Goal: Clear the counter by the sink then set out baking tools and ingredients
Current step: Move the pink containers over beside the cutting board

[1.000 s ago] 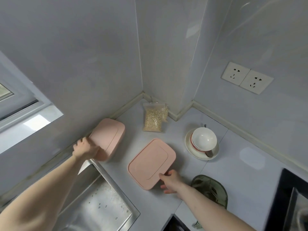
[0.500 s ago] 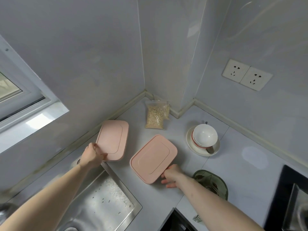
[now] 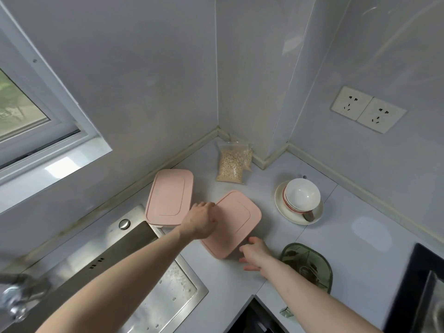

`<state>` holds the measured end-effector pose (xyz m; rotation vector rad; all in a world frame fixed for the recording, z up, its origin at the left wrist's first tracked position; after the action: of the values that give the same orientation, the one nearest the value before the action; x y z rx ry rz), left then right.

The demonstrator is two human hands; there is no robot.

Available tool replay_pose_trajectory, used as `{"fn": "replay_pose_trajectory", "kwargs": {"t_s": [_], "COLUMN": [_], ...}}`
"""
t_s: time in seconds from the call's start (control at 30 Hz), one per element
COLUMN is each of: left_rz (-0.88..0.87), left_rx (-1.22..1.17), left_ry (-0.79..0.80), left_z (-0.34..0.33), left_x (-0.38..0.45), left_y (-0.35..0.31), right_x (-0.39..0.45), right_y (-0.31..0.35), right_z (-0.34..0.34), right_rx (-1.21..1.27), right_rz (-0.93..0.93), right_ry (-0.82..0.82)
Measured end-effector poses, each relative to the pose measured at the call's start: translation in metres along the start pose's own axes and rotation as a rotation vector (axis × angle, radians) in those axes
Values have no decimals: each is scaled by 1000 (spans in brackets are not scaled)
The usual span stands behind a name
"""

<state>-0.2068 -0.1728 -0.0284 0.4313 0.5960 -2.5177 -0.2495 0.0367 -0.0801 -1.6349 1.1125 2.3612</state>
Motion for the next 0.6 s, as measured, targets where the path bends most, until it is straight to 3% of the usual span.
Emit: {"fn": "replay_pose_trajectory", "kwargs": {"t_s": [0.1, 0.33, 0.6], "left_rz": [130, 214, 222], "left_rx": [-149, -282, -535], "left_ry": [47, 116, -218], "left_z": [-5, -20, 29], "left_x": [9, -13, -47], "left_y": [8, 19, 39], "right_x": [-1, -6, -23], "right_y": [1, -2, 59], "right_z": [-3, -8, 3], "right_rx": [64, 240, 141], "right_rz": [8, -4, 165], "right_ry": [16, 49, 12]}}
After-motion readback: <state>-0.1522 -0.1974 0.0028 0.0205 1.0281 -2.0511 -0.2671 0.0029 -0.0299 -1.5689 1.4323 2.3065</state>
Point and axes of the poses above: each hand's wrist, its own x-axis towards the middle knuckle, its own z-axis out of the back of the hand, y = z × x, the point moved 8 cm from there along x, towards the middle knuckle, and after that the axes turned 4 degrees about y, right-handed, at the moved point
